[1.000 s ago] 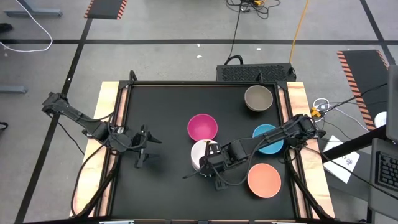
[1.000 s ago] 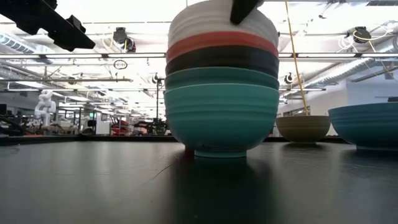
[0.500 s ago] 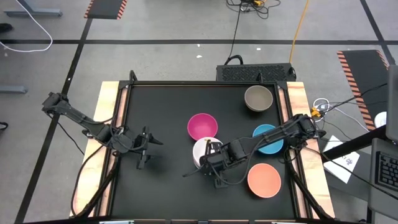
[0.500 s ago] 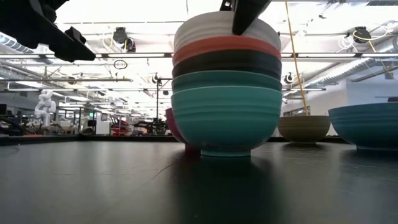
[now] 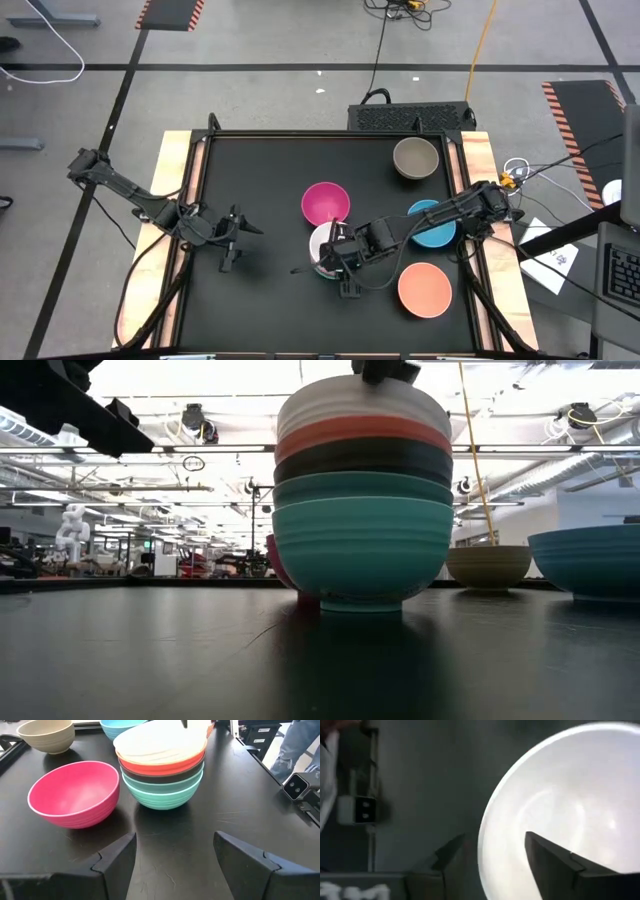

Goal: Nest bowls inside each other
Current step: Stack the pink bowl on the white bowl

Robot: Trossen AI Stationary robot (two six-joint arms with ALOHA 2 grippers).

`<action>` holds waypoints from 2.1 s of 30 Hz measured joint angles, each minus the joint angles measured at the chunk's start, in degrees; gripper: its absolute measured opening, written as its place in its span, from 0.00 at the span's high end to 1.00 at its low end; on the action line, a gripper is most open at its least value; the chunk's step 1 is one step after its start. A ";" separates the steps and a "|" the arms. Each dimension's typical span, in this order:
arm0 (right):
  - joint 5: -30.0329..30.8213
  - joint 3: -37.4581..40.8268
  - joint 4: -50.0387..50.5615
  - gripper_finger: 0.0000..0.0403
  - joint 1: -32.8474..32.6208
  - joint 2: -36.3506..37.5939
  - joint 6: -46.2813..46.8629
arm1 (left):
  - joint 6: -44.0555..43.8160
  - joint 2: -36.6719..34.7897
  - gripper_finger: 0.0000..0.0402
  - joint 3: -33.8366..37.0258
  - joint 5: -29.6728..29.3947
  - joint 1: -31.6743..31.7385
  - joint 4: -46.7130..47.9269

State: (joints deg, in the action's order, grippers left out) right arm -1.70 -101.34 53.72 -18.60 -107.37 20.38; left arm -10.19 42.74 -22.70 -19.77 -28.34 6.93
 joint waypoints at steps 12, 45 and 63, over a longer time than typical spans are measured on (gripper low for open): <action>8.49 -0.07 -2.29 0.51 8.21 13.49 -7.11 | 0.61 -0.02 0.33 0.00 0.24 0.00 -0.06; -19.42 -0.07 0.93 0.52 41.69 -0.61 -33.75 | 2.36 -0.07 0.33 0.00 0.22 0.00 4.82; -23.36 -0.17 -1.88 0.52 41.01 -4.20 -29.80 | 5.30 -0.07 0.33 0.00 0.22 0.01 4.83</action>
State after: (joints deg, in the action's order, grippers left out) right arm -25.06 -101.51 51.84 22.42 -111.57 -9.41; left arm -4.90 42.68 -22.70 -19.55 -28.33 11.76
